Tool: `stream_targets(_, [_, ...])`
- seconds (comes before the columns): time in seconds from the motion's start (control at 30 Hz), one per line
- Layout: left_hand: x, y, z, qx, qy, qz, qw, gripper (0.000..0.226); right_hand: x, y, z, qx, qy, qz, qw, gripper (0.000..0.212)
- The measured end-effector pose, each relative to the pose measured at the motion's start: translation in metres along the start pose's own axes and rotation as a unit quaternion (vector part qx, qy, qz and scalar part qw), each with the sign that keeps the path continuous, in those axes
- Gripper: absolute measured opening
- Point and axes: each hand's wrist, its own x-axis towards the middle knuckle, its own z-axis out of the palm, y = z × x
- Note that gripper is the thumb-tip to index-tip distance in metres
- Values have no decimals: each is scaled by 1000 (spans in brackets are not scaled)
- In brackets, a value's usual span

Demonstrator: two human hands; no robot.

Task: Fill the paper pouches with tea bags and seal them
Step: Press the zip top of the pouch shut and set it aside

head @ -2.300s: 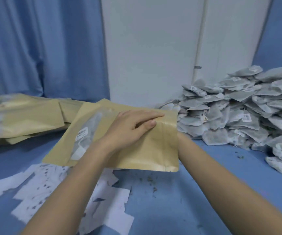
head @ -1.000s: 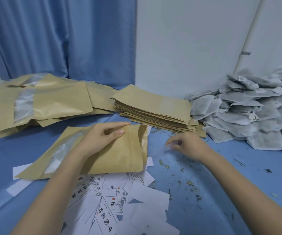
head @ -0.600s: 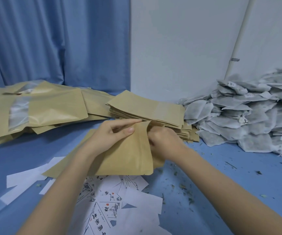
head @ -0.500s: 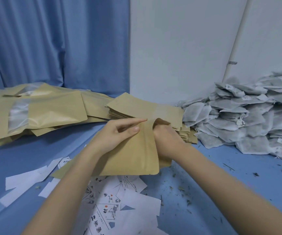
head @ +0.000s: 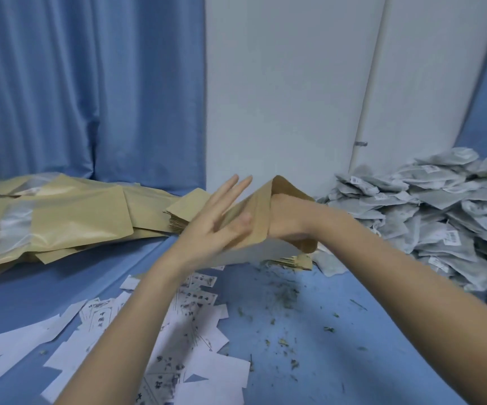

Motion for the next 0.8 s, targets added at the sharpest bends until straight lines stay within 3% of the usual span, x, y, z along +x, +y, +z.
stream_targets(0.07, [-1, 12, -3, -10, -43, 34, 998, 78, -2, 7, -14, -1, -16, 45, 999, 33])
stream_targets(0.13, [1, 22, 0, 38, -41, 58, 997, 81, -2, 12, -25, -4, -17, 80, 997, 42])
stream_targets(0.3, [19, 36, 13, 36, 104, 92, 990, 38, -21, 16, -52, 9, 79, 91, 993, 47])
stream_targets(0.4, [28, 45, 10, -29, 152, 59, 986, 25, -46, 22, -71, 58, 177, 42, 982, 31])
stream_targets(0.5, [40, 55, 9, -140, 212, 34, 967, 11, -77, 29, -91, 87, 213, 12, 973, 44])
stream_targets(0.6, [51, 66, 9, -179, 234, -4, 956, 12, -95, 39, -104, 21, 226, 2, 974, 66])
stream_targets(0.67, [56, 71, 12, -203, 221, -24, 954, 14, -101, 47, -110, 5, 234, -3, 972, 56])
stream_targets(0.8, [62, 75, 29, -247, 181, -48, 951, 14, -108, 52, -118, 5, 128, 69, 989, 56])
